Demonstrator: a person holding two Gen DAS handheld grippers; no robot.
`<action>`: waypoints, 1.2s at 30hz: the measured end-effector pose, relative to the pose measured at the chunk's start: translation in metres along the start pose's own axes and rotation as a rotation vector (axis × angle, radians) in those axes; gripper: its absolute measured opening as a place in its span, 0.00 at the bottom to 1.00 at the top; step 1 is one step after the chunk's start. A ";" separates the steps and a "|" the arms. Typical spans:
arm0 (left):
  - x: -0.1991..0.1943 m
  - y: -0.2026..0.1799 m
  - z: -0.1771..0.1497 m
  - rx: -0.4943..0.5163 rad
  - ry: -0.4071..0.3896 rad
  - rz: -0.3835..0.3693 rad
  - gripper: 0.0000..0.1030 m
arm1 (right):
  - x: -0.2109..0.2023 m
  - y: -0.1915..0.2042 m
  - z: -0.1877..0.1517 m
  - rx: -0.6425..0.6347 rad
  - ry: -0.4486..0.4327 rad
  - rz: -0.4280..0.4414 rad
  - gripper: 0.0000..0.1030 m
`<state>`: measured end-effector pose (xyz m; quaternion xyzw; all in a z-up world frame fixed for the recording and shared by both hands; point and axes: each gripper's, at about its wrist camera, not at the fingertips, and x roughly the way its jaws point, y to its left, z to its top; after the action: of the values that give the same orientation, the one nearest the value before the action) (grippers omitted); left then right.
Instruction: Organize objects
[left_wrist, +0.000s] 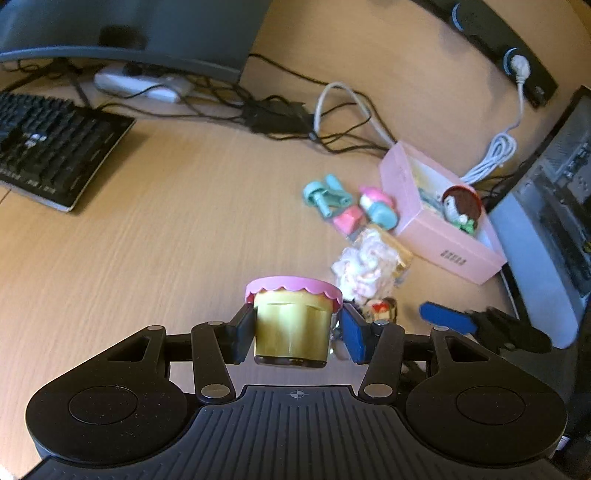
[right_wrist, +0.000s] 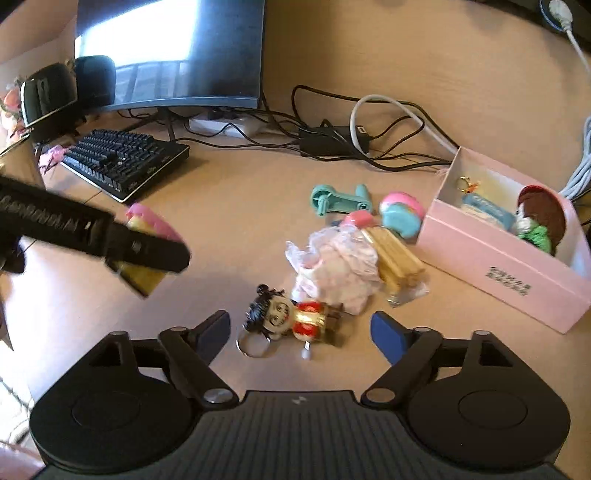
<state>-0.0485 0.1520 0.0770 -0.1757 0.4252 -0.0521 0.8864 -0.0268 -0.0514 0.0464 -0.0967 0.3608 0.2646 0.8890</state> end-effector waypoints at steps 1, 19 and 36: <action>-0.002 -0.001 -0.001 0.009 0.001 0.009 0.52 | 0.005 0.001 0.000 0.013 0.006 0.004 0.83; 0.015 -0.060 0.000 0.207 0.054 -0.073 0.53 | -0.063 -0.052 -0.004 0.054 -0.034 -0.112 0.65; 0.064 -0.188 0.102 0.408 -0.228 -0.233 0.53 | -0.154 -0.119 -0.028 0.253 -0.180 -0.304 0.65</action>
<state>0.0819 -0.0119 0.1557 -0.0457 0.2801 -0.2187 0.9336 -0.0710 -0.2231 0.1306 -0.0138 0.2917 0.0874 0.9524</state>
